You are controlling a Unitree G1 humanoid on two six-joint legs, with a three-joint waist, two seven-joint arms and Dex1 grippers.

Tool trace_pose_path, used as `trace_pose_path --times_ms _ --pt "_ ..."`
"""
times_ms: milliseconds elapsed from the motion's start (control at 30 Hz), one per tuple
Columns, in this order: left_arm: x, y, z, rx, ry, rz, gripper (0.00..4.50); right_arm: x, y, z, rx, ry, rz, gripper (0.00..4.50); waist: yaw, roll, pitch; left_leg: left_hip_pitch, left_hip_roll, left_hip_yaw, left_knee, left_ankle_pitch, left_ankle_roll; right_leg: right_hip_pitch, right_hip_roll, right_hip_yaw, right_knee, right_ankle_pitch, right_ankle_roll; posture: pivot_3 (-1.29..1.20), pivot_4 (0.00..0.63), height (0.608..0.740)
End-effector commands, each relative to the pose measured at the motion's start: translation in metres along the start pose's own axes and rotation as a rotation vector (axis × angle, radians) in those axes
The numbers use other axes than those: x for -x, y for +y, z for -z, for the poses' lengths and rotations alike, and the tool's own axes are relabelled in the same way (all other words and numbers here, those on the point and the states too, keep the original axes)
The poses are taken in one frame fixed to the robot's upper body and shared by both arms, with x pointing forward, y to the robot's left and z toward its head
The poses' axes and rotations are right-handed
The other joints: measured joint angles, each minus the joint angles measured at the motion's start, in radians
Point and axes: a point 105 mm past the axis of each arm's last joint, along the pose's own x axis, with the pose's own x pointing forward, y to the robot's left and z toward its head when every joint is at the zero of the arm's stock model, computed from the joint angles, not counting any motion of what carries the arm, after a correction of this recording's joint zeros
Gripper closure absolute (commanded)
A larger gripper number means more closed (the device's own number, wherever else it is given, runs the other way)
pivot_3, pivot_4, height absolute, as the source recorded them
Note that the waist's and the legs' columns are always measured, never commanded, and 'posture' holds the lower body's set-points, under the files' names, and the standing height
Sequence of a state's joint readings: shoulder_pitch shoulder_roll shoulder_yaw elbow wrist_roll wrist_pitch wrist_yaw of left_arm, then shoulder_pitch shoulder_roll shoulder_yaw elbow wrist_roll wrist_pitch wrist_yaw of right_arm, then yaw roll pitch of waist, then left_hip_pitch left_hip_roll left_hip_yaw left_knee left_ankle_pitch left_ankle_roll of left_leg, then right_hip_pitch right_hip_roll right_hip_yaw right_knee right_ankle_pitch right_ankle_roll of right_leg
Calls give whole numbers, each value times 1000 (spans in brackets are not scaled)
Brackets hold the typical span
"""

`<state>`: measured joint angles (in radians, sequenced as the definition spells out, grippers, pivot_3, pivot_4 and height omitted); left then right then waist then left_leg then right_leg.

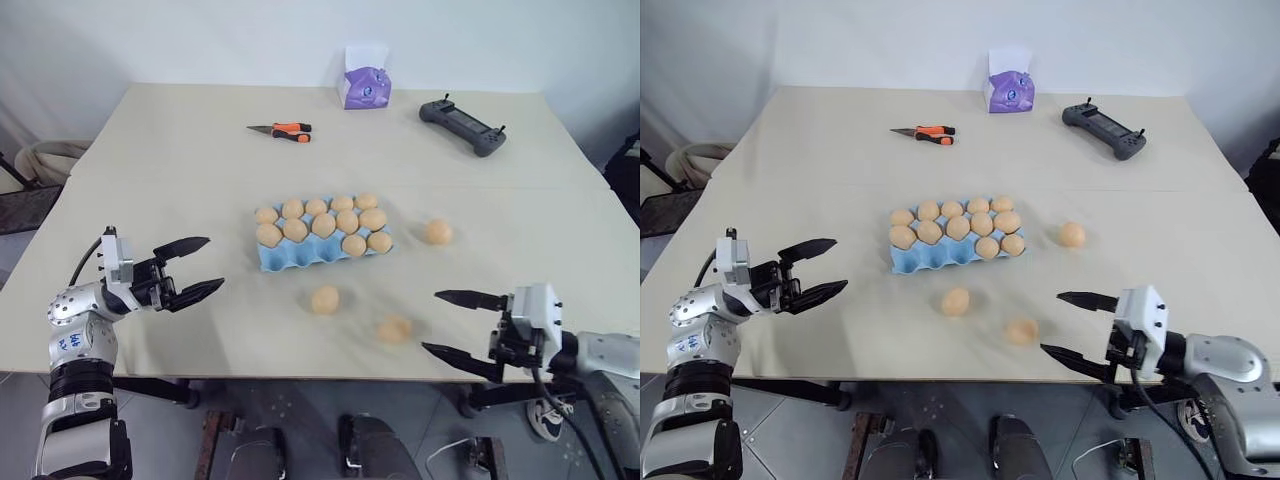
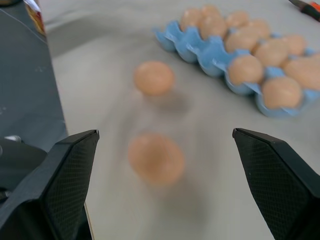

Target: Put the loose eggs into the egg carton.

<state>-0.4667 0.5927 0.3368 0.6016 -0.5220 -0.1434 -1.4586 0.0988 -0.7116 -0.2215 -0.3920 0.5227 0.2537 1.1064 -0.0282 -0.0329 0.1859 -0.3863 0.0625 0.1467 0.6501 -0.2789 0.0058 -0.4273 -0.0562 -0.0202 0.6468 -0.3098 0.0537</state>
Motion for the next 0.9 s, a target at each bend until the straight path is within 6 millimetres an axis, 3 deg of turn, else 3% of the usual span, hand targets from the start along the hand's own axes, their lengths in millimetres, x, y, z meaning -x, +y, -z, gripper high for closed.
trace_pose_path --times_ms 33,367,667,800,900 --pt "-1 4 -12 -37 -18 5 0 -13 4 7 18 20 -11 22 0 0 0 0 0 0 0 0 0 0 0 0 0 0 0 0 150 740" --pt "2 3 -13 -38 -9 -6 0 -37 -6 28 20 55 27 22 0 0 0 0 0 0 0 0 0 0 0 0 0 0 0 0 150 740" --pt "4 1 -13 -39 -9 -25 0 -45 -11 37 -14 102 26 22 -1 0 0 0 0 0 0 0 0 0 -1 0 0 0 0 0 150 740" --pt "4 1 -13 -41 -9 -31 0 -46 -12 39 -26 124 22 900 0 0 0 0 0 0 0 0 0 0 -1 0 0 0 0 0 150 740" --pt "4 2 -13 -42 -9 -35 0 -46 -12 38 -22 133 16 2038 0 0 0 0 0 0 0 0 0 0 -1 0 0 0 0 0 150 740"
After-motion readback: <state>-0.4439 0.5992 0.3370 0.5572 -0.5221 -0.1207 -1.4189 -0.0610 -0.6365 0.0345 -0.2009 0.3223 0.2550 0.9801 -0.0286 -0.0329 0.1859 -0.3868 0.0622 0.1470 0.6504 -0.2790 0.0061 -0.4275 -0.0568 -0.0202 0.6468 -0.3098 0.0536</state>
